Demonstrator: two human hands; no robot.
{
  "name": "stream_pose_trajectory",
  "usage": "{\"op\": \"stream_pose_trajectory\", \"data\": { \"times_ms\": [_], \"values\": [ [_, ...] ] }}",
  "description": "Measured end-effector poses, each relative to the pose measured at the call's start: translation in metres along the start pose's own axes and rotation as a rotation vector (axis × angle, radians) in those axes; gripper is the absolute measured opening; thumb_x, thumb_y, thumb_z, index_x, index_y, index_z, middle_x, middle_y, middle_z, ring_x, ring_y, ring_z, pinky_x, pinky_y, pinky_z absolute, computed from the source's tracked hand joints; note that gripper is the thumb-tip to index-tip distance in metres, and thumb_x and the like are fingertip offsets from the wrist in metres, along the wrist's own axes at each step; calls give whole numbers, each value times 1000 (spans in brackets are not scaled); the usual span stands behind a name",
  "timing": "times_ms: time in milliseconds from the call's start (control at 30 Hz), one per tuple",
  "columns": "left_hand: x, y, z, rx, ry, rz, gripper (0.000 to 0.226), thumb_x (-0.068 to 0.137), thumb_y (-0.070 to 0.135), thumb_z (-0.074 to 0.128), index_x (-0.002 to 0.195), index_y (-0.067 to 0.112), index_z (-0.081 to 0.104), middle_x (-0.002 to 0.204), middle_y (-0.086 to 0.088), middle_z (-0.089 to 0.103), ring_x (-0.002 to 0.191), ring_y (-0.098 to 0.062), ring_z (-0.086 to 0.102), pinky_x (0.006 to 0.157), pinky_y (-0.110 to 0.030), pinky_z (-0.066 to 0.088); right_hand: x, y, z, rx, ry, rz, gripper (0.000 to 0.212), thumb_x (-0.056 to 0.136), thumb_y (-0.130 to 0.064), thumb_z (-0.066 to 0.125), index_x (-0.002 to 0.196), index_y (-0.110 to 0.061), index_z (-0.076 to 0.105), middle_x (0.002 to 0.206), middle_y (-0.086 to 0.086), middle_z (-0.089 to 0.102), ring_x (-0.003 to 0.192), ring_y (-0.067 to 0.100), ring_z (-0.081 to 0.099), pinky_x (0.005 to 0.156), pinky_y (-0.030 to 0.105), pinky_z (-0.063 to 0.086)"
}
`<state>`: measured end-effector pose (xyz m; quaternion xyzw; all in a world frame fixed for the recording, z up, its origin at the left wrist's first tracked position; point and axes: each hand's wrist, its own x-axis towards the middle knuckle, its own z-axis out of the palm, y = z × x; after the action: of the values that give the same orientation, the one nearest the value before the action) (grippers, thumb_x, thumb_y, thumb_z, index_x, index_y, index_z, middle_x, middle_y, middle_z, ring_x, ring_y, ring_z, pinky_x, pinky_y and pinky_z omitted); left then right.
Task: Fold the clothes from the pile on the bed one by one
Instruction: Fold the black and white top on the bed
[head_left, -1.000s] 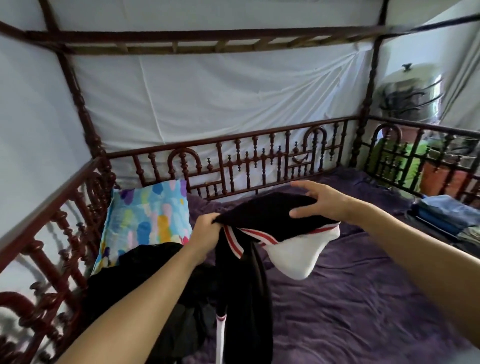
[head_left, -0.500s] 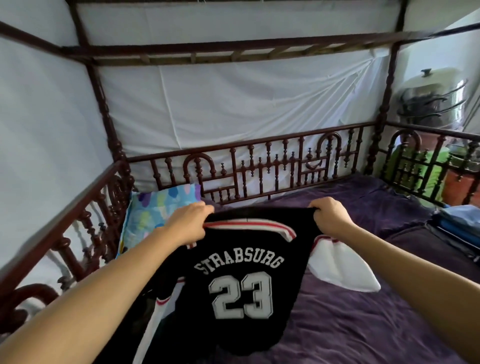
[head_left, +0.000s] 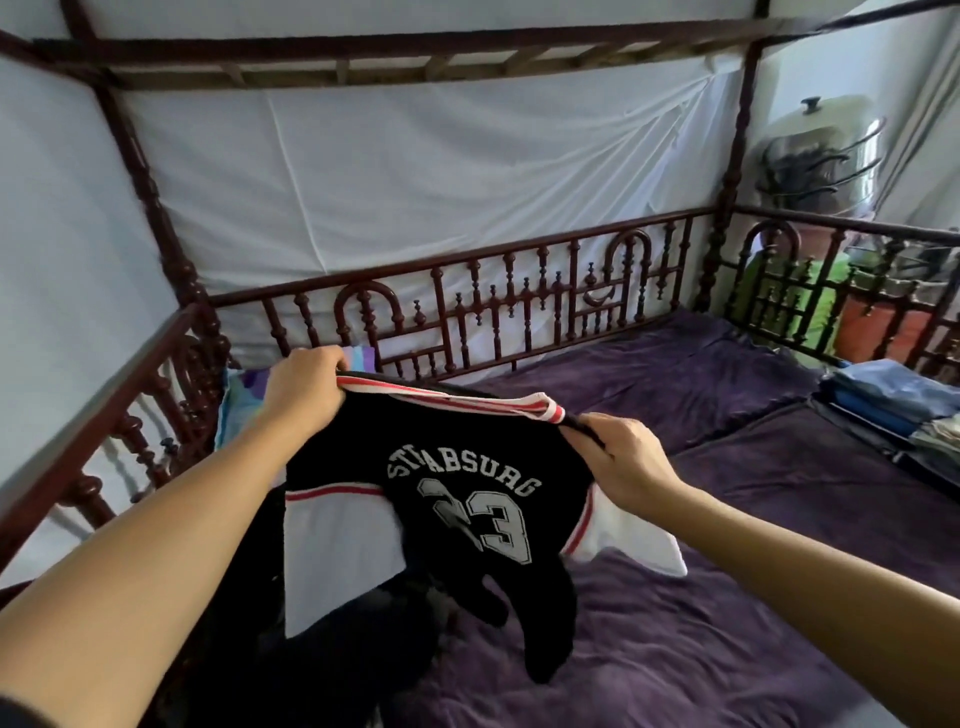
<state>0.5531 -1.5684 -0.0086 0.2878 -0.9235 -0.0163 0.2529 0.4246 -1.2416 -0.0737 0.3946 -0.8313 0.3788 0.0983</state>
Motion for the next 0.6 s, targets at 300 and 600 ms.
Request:
{"op": "stream_pose_trajectory", "data": {
  "times_ms": [300, 600],
  "values": [
    [23, 57, 45, 22, -52, -7, 28, 82, 3, 56, 103, 14, 69, 107, -18, 67, 102, -38, 61, 82, -40, 48, -4, 63, -25, 347, 125, 279, 17, 94, -13, 56, 81, -19, 65, 63, -15, 58, 55, -4, 49, 58, 17, 40],
    [53, 193, 127, 113, -186, -119, 23, 85, 6, 51, 102, 10, 66, 109, -22, 63, 104, -41, 59, 85, -44, 50, -41, 188, -50, 245, -174, 412, 35, 89, -13, 60, 57, -13, 47, 48, -13, 39, 49, 2, 34, 51, 24, 30]
  ]
}}
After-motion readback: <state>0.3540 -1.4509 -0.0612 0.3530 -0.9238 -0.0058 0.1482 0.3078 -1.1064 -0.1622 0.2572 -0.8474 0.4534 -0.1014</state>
